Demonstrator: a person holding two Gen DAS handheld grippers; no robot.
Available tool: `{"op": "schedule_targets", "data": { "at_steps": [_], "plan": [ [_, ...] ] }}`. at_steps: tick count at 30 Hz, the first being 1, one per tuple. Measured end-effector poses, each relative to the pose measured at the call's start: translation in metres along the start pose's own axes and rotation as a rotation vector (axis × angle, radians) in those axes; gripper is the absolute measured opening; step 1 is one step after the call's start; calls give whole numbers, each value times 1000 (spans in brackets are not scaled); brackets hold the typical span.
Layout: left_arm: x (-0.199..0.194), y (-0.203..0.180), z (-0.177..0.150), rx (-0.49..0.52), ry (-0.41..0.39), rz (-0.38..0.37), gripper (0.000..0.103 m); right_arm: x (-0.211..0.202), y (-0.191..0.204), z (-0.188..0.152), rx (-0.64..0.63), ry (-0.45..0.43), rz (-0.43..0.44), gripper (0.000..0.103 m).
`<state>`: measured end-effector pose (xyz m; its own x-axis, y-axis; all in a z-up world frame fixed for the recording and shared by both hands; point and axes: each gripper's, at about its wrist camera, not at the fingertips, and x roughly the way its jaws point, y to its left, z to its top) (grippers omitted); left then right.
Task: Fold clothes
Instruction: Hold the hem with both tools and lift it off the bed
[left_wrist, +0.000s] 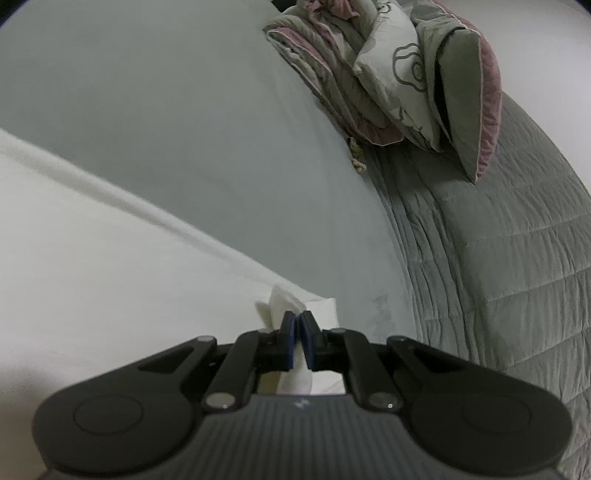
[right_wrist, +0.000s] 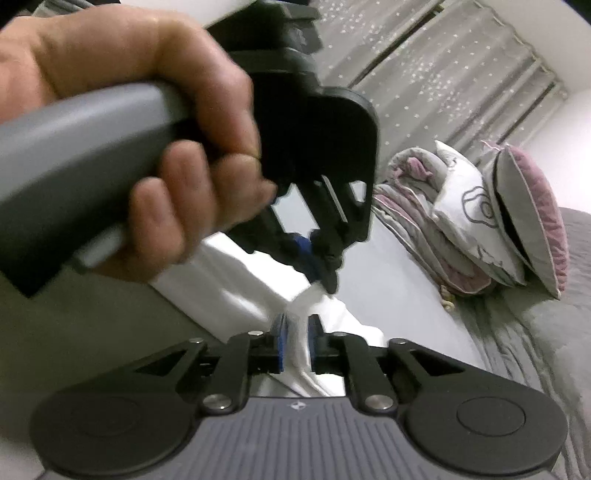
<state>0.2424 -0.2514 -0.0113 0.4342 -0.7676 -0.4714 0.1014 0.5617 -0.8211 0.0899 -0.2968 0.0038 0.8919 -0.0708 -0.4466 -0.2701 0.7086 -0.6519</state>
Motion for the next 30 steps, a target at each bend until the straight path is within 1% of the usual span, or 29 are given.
{"op": "schedule_targets", "data": {
  "at_steps": [1, 3, 9, 11, 12, 13, 16, 18, 20, 21, 22, 24, 30],
  "plan": [
    [0, 2, 0, -5, 2, 3, 5, 0, -2, 0, 9, -3, -4, 23],
    [1, 7, 0, -15, 5, 8, 5, 0, -4, 1, 24, -6, -10, 25],
    [2, 12, 1, -40, 10, 5, 5, 9, 4, -1, 7, 30, 25, 26],
    [4, 12, 1, -47, 11, 3, 5, 11, 4, -1, 13, 36, 34, 24],
    [5, 12, 1, -49, 10, 2, 5, 11, 2, -1, 26, 39, 42, 18],
    [5, 12, 1, -50, 9, 0, 6, 12, -1, -2, 46, 43, 48, 3],
    [5, 13, 1, -50, 5, 0, 5, 10, -5, -3, 75, 46, 53, 3],
    [4, 14, 2, -51, 5, 5, 6, 6, -3, -2, 62, 39, 57, 3],
    [3, 14, 3, -56, 12, -8, 11, 1, -1, 0, 45, 16, 48, 3],
    [2, 15, 3, -58, 17, -17, 23, -2, 0, 1, 38, 4, 44, 3],
    [1, 14, 3, -54, 19, -21, 32, -4, 0, 3, 33, -7, 39, 3],
    [-2, 11, 2, -31, 17, -15, 37, -7, 2, 4, 25, -20, 25, 3],
    [-2, 10, 1, -60, 40, -24, 38, -16, -3, 11, 34, -66, -17, 3]
  ]
}}
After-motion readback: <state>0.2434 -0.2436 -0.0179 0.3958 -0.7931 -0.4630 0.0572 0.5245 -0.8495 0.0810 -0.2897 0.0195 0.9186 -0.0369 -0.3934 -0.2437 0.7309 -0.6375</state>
